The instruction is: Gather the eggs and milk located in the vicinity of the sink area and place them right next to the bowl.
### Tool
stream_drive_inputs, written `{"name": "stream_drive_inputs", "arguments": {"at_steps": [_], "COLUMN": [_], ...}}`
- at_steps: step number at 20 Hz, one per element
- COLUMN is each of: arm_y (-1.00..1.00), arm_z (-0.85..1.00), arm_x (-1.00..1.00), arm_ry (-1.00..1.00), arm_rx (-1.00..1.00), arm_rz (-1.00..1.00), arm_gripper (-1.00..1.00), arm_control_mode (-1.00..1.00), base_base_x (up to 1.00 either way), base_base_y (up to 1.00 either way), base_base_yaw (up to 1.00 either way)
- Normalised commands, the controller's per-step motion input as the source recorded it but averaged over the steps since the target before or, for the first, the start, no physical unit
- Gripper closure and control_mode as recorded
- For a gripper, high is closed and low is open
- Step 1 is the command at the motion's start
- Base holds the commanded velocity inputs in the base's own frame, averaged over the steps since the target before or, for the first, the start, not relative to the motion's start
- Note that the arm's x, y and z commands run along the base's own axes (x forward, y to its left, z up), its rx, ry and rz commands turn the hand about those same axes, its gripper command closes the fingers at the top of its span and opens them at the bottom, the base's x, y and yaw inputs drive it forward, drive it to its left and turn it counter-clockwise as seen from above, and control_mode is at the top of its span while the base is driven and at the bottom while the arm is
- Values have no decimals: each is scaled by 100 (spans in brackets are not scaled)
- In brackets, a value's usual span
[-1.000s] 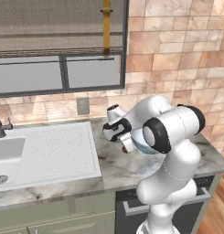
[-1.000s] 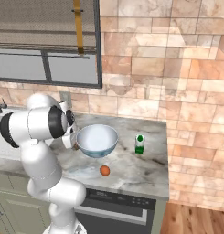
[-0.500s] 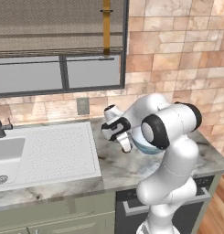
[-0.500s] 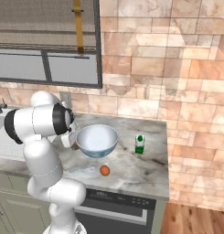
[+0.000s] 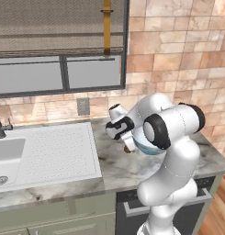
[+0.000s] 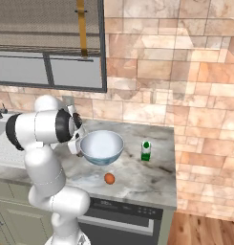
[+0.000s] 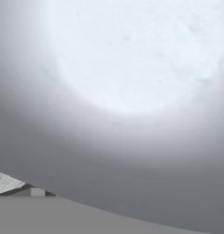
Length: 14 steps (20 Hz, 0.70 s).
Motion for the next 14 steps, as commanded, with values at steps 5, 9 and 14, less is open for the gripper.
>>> {"name": "stream_drive_inputs", "arguments": {"at_steps": [5,9,14], "arm_y": [0,2,8], "arm_z": [26,27,23], "arm_x": [-8,0,0], "arm_ry": [-10,-10,-10], "arm_rx": [0,0,0], "arm_rz": [0,0,0], "arm_gripper": [-100,-100,-100], "arm_control_mode": [-100,-100,-100], "base_base_x": [0,0,0], "base_base_y": [0,0,0], "base_base_yaw": [0,0,0]}}
